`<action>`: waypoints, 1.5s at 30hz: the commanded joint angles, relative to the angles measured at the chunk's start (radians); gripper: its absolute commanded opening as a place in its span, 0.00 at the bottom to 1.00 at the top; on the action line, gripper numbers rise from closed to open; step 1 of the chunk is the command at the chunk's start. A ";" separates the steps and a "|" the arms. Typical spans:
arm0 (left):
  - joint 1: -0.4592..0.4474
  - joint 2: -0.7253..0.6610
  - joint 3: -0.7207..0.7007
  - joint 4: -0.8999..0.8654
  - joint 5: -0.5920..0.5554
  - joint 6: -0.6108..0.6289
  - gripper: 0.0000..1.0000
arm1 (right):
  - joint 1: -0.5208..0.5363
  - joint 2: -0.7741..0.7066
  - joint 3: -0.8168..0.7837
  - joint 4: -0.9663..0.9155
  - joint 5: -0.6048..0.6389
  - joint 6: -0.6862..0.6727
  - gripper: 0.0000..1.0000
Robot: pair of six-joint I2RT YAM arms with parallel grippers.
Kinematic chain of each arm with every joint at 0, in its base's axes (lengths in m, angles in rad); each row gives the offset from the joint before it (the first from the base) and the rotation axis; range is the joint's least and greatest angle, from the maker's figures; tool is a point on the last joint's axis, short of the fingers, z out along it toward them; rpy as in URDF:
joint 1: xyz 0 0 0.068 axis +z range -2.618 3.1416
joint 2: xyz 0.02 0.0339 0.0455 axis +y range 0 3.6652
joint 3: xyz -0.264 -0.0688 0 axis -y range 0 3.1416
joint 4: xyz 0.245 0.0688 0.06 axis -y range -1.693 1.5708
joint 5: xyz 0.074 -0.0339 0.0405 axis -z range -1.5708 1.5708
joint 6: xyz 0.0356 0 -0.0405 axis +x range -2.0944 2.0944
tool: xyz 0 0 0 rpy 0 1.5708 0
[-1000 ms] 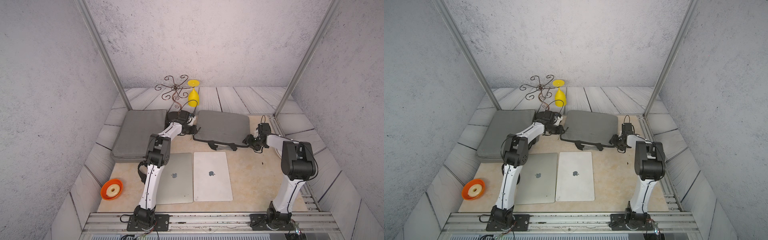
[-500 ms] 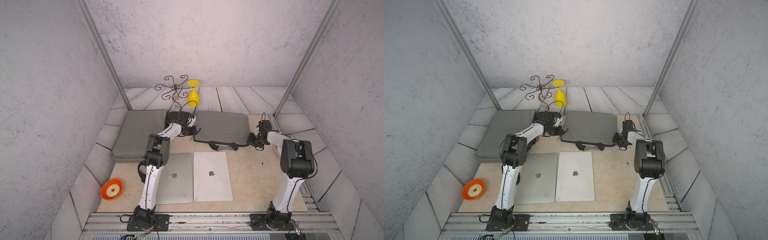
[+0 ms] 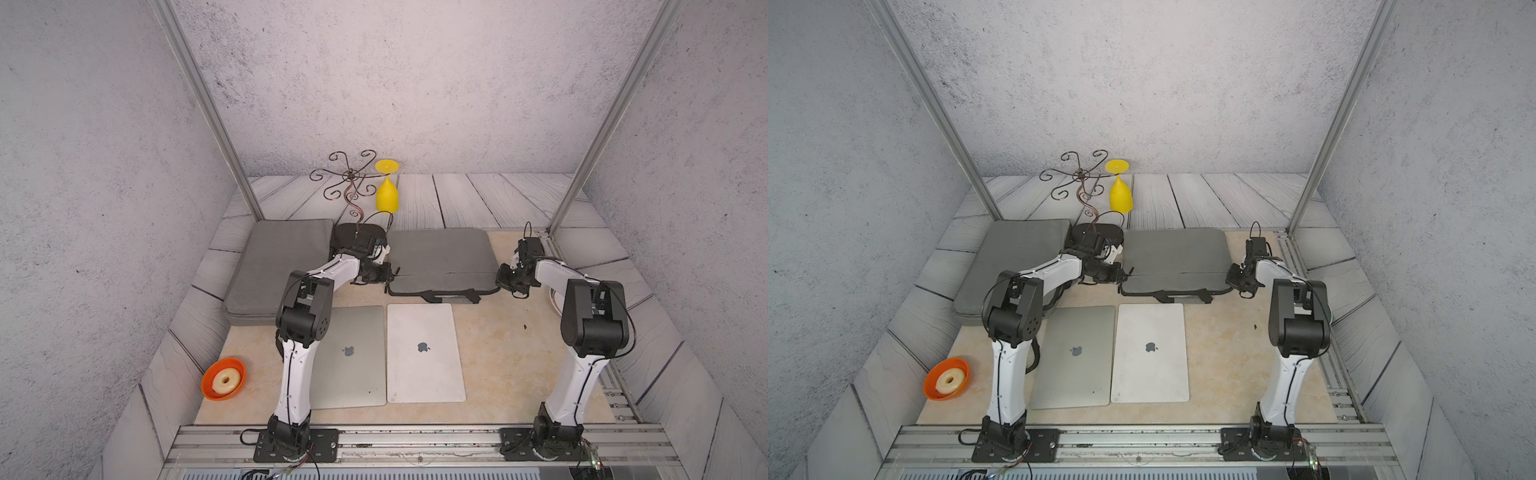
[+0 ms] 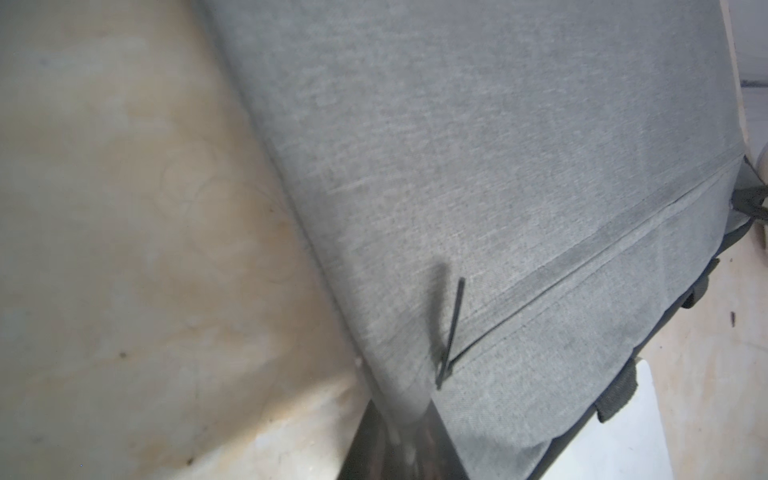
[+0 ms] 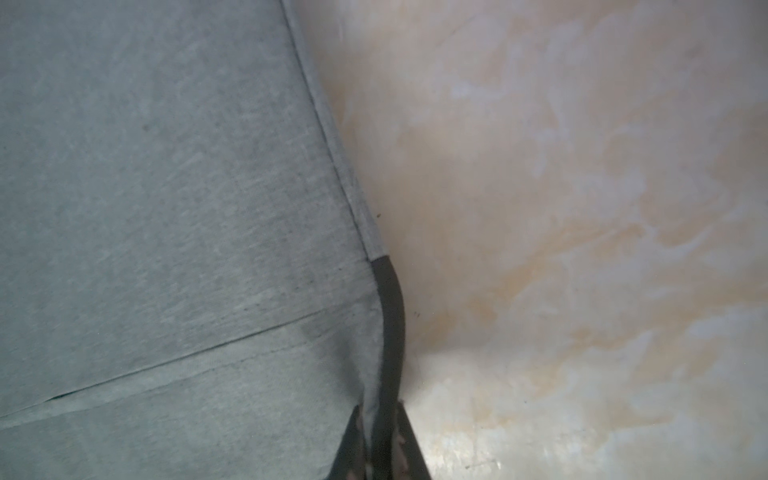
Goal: Open the zippered laptop bag and take out the laptop
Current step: Adjust the zippered laptop bag at the center of the board.
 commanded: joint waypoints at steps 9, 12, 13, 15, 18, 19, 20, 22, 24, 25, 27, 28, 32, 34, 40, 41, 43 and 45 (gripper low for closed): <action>0.002 -0.153 -0.128 -0.067 0.064 0.381 0.56 | 0.009 0.016 0.018 -0.023 -0.016 -0.015 0.11; 0.037 -0.155 -0.141 -0.072 0.105 0.419 0.56 | 0.007 0.014 0.017 -0.027 -0.010 -0.022 0.11; 0.056 -0.151 -0.147 -0.056 0.168 0.425 0.56 | 0.007 0.012 0.017 -0.029 -0.008 -0.024 0.11; 0.085 -0.142 -0.157 -0.022 0.239 0.425 0.55 | 0.007 0.012 0.018 -0.033 -0.002 -0.032 0.11; 0.104 -0.128 -0.157 0.002 0.288 0.427 0.53 | 0.005 0.012 0.024 -0.044 0.003 -0.042 0.10; 0.108 -0.125 -0.162 0.013 0.306 0.436 0.53 | 0.003 0.014 0.026 -0.048 0.001 -0.043 0.10; 0.109 -0.123 -0.173 0.032 0.327 0.451 0.52 | 0.001 0.016 0.031 -0.052 0.000 -0.048 0.10; 0.112 -0.116 -0.199 0.092 0.352 0.436 0.52 | -0.002 0.018 0.037 -0.062 -0.002 -0.054 0.10; 0.115 -0.091 -0.159 0.050 0.360 0.439 0.51 | -0.005 0.018 0.041 -0.068 -0.002 -0.060 0.10; 0.116 -0.072 -0.136 0.027 0.360 0.437 0.50 | -0.008 0.018 0.046 -0.073 -0.004 -0.061 0.09; 0.114 -0.043 -0.096 -0.015 0.352 0.436 0.48 | -0.011 0.020 0.055 -0.080 -0.016 -0.064 0.09; 0.114 -0.038 -0.098 -0.005 0.353 0.420 0.47 | -0.012 0.022 0.061 -0.084 -0.016 -0.063 0.09; 0.111 -0.065 -0.230 0.192 0.377 0.327 0.47 | -0.023 0.031 0.086 -0.102 -0.015 -0.073 0.08; 0.110 -0.063 -0.265 0.248 0.377 0.299 0.47 | -0.028 0.041 0.102 -0.118 -0.019 -0.084 0.08; 0.111 -0.024 -0.247 0.271 0.416 0.259 0.47 | -0.036 0.059 0.126 -0.134 -0.027 -0.092 0.07; 0.111 -0.019 -0.249 0.279 0.424 0.257 0.47 | -0.038 0.061 0.130 -0.137 -0.028 -0.093 0.07; 0.108 -0.010 -0.266 0.307 0.438 0.249 0.45 | -0.042 0.067 0.142 -0.146 -0.029 -0.098 0.07; 0.106 -0.004 -0.269 0.313 0.443 0.250 0.38 | -0.045 0.073 0.152 -0.152 -0.027 -0.102 0.07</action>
